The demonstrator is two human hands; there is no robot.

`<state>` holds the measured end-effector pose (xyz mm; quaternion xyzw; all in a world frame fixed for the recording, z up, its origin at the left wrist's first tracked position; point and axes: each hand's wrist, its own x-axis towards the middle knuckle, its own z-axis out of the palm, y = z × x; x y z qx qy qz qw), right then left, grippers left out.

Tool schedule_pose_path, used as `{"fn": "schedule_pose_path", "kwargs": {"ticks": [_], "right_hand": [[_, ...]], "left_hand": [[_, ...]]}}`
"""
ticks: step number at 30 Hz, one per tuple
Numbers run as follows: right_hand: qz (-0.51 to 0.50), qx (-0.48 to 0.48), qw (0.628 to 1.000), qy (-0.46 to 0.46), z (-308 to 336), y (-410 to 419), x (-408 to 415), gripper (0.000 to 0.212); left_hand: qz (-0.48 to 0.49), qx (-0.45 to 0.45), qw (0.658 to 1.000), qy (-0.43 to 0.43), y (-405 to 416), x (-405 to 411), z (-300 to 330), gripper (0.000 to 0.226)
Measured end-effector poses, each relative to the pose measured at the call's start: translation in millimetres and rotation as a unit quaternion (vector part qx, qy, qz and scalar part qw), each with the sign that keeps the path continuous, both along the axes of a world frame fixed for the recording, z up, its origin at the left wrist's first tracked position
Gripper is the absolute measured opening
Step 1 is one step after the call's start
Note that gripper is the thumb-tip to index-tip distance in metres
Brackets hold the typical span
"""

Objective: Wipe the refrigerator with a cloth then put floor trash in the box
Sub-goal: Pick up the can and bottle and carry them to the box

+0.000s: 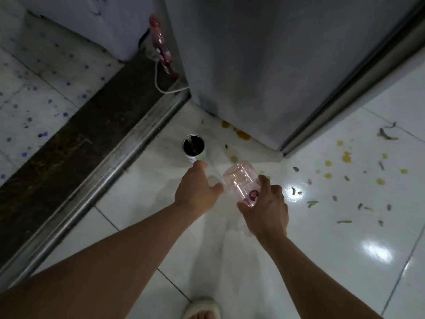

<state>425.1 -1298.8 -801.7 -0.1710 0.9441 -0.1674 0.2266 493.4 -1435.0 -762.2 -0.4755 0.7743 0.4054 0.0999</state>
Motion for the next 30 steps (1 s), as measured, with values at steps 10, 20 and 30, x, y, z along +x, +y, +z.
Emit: {"fn": "schedule_pose_path", "kwargs": {"ticks": [10, 20, 30], "right_hand": [[0.04, -0.005, 0.998, 0.058, -41.5, -53.1, -20.5, 0.074], [0.058, -0.002, 0.997, 0.058, -52.7, -42.8, -28.3, 0.071], [0.018, 0.025, 0.999, 0.024, 62.6, 7.5, -19.9, 0.071]], "left_hand": [[0.036, -0.152, 0.988, -0.007, -64.3, -25.7, -55.4, 0.084], [0.007, -0.137, 0.99, -0.036, -65.6, -33.7, -70.1, 0.072], [-0.058, -0.125, 0.986, -0.095, -17.4, -9.9, 50.1, 0.061]]}}
